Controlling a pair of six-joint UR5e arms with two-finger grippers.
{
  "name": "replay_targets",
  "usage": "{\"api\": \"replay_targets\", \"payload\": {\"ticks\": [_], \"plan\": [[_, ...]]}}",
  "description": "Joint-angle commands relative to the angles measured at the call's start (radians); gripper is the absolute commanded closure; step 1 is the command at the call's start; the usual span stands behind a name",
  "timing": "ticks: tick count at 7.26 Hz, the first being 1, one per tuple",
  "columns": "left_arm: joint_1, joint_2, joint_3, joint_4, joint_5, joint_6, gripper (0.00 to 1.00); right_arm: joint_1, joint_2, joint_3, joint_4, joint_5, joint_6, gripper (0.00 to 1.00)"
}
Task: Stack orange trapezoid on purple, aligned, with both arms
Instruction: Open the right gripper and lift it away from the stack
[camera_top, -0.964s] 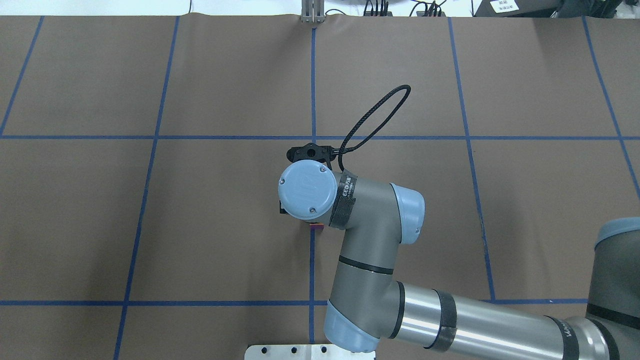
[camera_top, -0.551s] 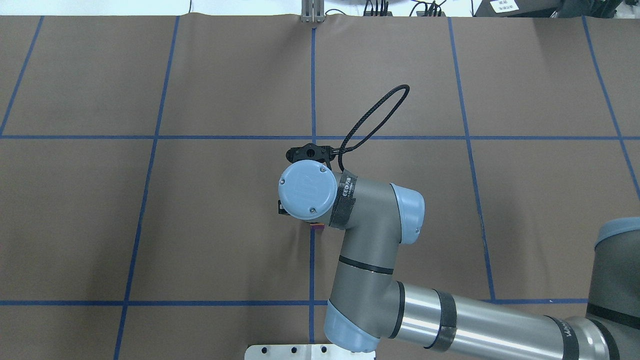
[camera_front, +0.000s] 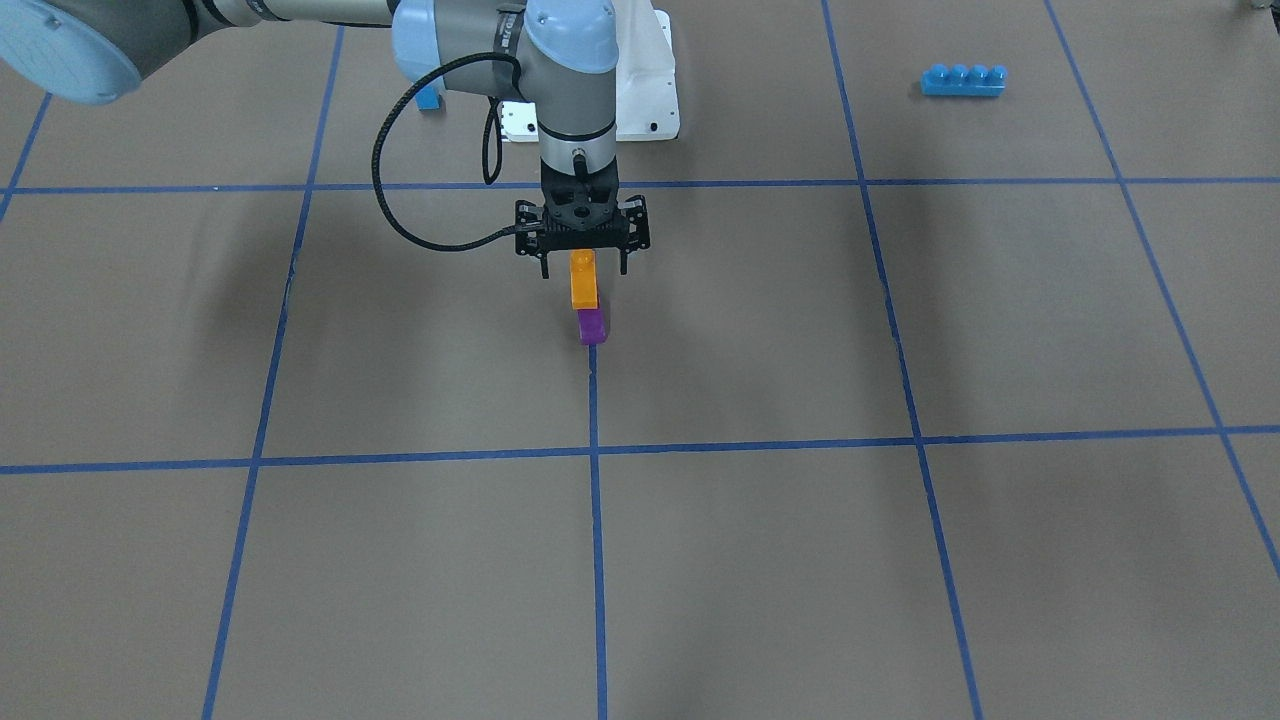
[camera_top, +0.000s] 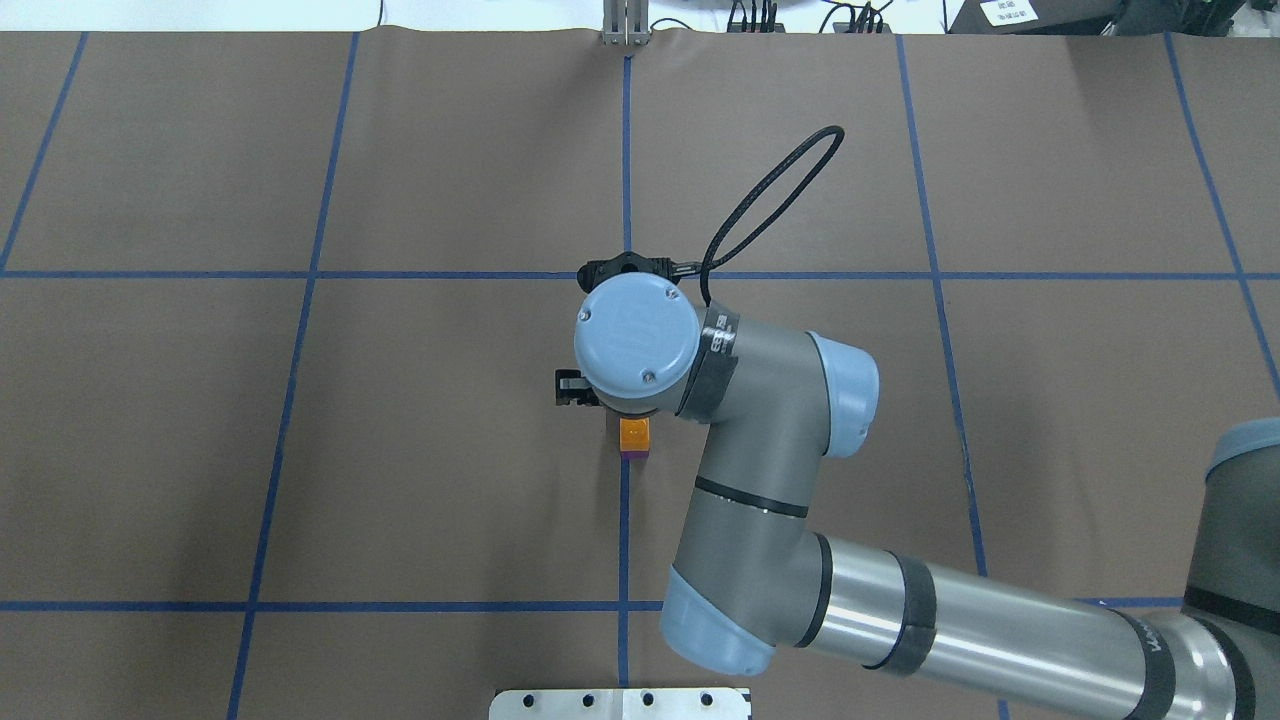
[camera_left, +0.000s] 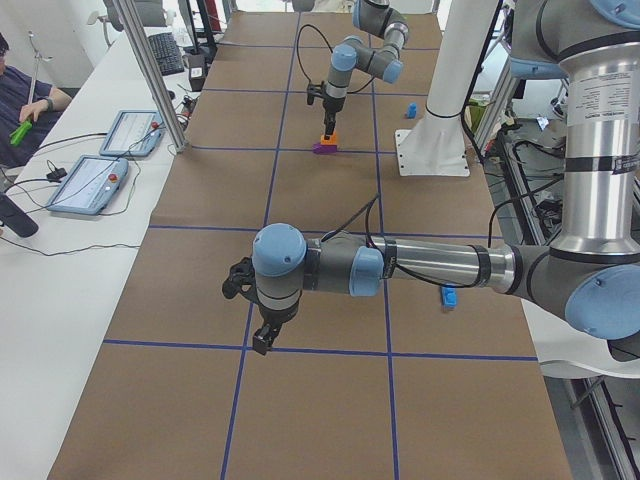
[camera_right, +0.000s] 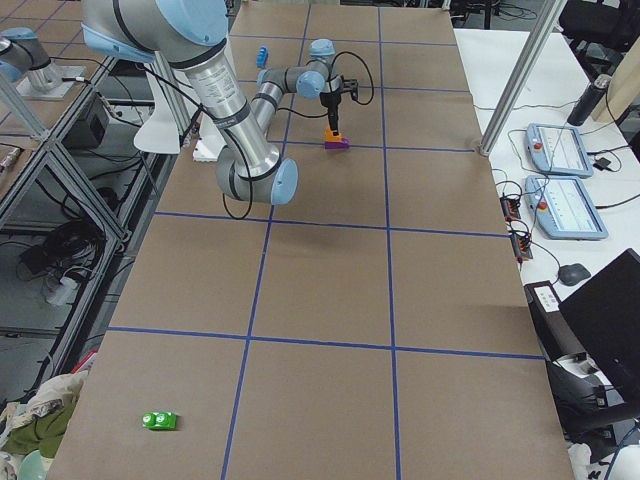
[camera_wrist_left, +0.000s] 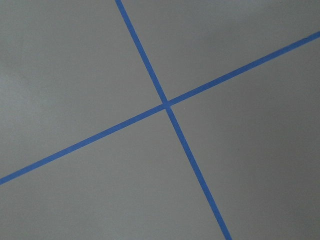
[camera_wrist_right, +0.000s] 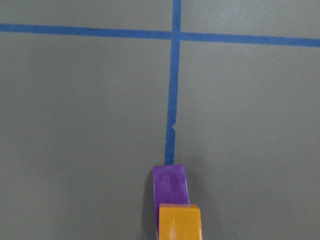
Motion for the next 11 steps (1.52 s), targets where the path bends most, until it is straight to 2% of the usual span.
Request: {"api": "replay_targets", "payload": {"ticks": [1,3,6,7,9,11], "plan": [[-0.001,0.012,0.006,0.0,0.003,-0.003,0.0,0.143,-0.036,0.068,-0.004,0.147,-0.102,0.0],[0.0,0.032,0.016,-0.002,0.002,-0.001,0.0,0.335,-0.146,0.137,-0.004,0.341,-0.311,0.0],[0.0,0.031,0.024,0.0,0.011,-0.024,0.0,0.597,-0.344,0.154,-0.001,0.509,-0.724,0.0],[0.0,0.032,0.013,-0.014,0.011,-0.132,0.0,0.689,-0.44,0.151,0.007,0.549,-0.838,0.0],[0.002,0.05,0.009,-0.072,0.006,-0.179,0.0,0.861,-0.584,0.136,-0.001,0.553,-1.118,0.0],[0.003,0.049,0.009,-0.091,0.003,-0.205,0.0,1.034,-0.697,0.098,-0.002,0.629,-1.303,0.0]]}}
